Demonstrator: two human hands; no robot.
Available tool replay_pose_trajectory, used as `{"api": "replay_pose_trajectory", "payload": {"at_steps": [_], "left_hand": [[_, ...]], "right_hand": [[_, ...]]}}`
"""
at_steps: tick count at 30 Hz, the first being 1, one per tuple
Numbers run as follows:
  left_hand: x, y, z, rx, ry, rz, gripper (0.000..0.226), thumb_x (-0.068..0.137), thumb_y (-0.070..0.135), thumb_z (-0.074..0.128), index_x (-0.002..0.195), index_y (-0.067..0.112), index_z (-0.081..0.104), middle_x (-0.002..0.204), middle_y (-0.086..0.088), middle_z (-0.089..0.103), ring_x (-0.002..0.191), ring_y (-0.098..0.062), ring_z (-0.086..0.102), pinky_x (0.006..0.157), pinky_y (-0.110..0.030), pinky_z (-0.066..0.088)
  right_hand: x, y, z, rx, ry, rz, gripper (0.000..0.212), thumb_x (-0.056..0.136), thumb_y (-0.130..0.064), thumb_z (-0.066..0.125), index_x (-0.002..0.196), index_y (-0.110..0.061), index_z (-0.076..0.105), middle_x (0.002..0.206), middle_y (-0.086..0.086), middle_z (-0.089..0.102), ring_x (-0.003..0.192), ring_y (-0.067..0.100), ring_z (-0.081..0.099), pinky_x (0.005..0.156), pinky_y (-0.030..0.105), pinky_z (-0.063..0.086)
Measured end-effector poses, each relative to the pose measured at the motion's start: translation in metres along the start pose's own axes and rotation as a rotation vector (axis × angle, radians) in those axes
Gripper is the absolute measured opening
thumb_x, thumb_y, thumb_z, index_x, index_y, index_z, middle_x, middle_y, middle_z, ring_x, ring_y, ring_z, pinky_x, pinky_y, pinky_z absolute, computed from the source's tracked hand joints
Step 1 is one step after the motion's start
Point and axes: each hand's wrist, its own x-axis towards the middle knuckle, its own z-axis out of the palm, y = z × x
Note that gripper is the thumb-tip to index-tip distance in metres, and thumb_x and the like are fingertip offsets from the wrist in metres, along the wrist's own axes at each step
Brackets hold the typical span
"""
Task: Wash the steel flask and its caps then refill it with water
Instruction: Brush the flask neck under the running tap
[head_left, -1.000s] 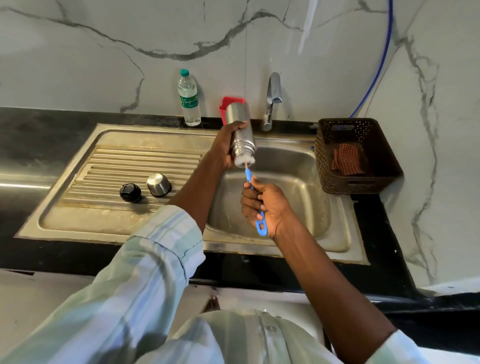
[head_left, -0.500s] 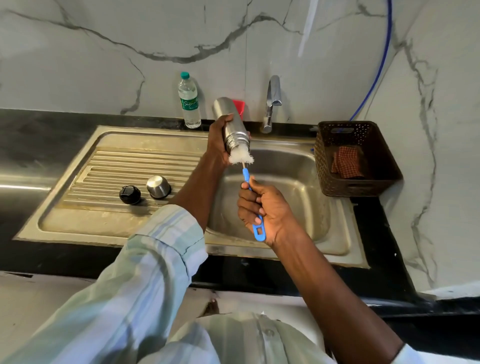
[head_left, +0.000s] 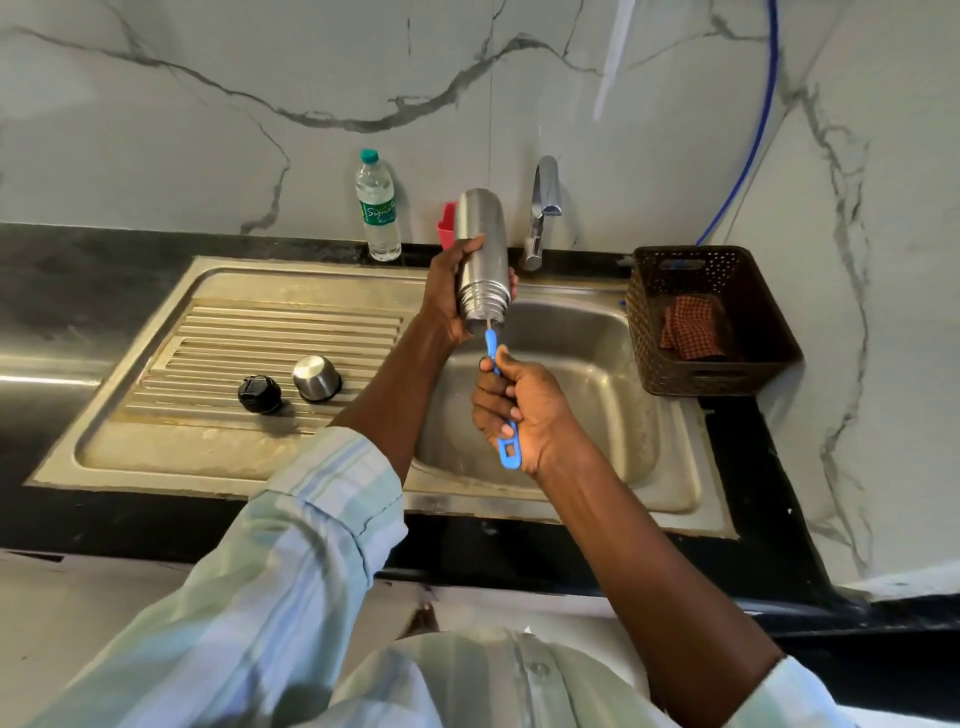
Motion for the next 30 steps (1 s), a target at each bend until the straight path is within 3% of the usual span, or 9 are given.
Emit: {"api": "replay_pose_trajectory", "payload": {"at_steps": [4,8,11,15,17,21,24,27,30], "left_hand": [[0.005,0.007,-0.006,-0.068,0.008,-0.006,0.059,0.082,0.023,0.066,0.129,-0.003,0.042,0.090,-0.020,0.059,0.074,-0.033,0.062,0.067,-0.039,0.057],[-0.002,-0.008,0.003,-0.084,-0.053,-0.040,0.046,0.090,0.023,0.058,0.124,-0.004,0.044,0.091,-0.021,0.061,0.078,-0.033,0.062,0.068,-0.039,0.059],[-0.003,0.006,0.002,0.120,0.003,-0.092,0.053,0.083,0.024,0.069,0.125,-0.003,0.049,0.095,-0.019,0.063,0.081,-0.034,0.065,0.075,-0.042,0.058],[0.008,0.010,0.009,0.529,0.209,-0.087,0.061,0.072,0.029,0.085,0.120,0.005,0.054,0.089,-0.014,0.067,0.071,-0.029,0.069,0.066,-0.039,0.060],[0.012,0.004,0.011,0.579,0.253,-0.081,0.055,0.076,0.024,0.083,0.119,0.003,0.055,0.080,-0.012,0.065,0.059,-0.026,0.066,0.058,-0.034,0.058],[0.015,0.014,0.000,0.319,0.193,-0.038,0.046,0.086,0.026,0.070,0.120,0.001,0.053,0.078,-0.014,0.061,0.061,-0.027,0.063,0.059,-0.035,0.057],[0.013,0.010,-0.003,0.258,0.165,-0.006,0.063,0.081,0.028,0.072,0.129,-0.004,0.048,0.080,-0.016,0.060,0.063,-0.029,0.063,0.061,-0.038,0.058],[0.006,-0.006,0.000,0.232,0.142,-0.002,0.061,0.078,0.027,0.073,0.124,-0.002,0.045,0.086,-0.018,0.060,0.069,-0.032,0.063,0.070,-0.042,0.057],[0.010,0.001,-0.002,0.220,0.164,-0.002,0.071,0.076,0.031,0.076,0.130,-0.003,0.044,0.086,-0.019,0.060,0.070,-0.034,0.063,0.068,-0.044,0.058]], "right_hand": [[-0.012,0.003,-0.004,-0.023,-0.009,0.011,0.032,0.105,-0.022,0.033,0.079,-0.010,0.047,0.047,-0.006,0.027,0.029,0.005,0.023,0.027,0.016,0.020],[0.007,-0.005,-0.007,-0.074,0.028,-0.047,0.034,0.105,-0.025,0.033,0.078,-0.009,0.047,0.044,-0.006,0.026,0.028,0.005,0.022,0.027,0.014,0.019],[0.011,-0.003,-0.016,-0.250,0.145,-0.119,0.034,0.106,-0.027,0.035,0.078,-0.010,0.047,0.046,-0.006,0.024,0.030,0.005,0.019,0.030,0.013,0.018],[0.014,-0.003,-0.020,-0.559,0.279,-0.162,0.031,0.105,-0.025,0.034,0.080,-0.011,0.046,0.044,-0.006,0.024,0.032,0.007,0.017,0.036,0.013,0.016],[0.018,-0.005,-0.020,-0.430,0.242,-0.093,0.032,0.105,-0.025,0.035,0.079,-0.011,0.046,0.045,-0.006,0.025,0.031,0.007,0.018,0.033,0.013,0.016],[0.006,-0.007,-0.016,-0.007,0.016,0.036,0.032,0.104,-0.023,0.034,0.078,-0.009,0.047,0.045,-0.006,0.025,0.028,0.005,0.022,0.026,0.016,0.019],[-0.004,0.000,-0.017,0.052,-0.030,0.045,0.032,0.104,-0.021,0.033,0.077,-0.009,0.046,0.046,-0.006,0.025,0.027,0.005,0.022,0.025,0.016,0.018],[0.005,-0.004,-0.018,0.077,-0.017,0.047,0.031,0.104,-0.022,0.033,0.078,-0.010,0.046,0.044,-0.006,0.026,0.027,0.005,0.023,0.024,0.018,0.020],[-0.004,-0.003,-0.014,0.092,-0.033,0.043,0.032,0.104,-0.022,0.034,0.078,-0.010,0.047,0.046,-0.006,0.027,0.027,0.005,0.024,0.024,0.017,0.021]]}}
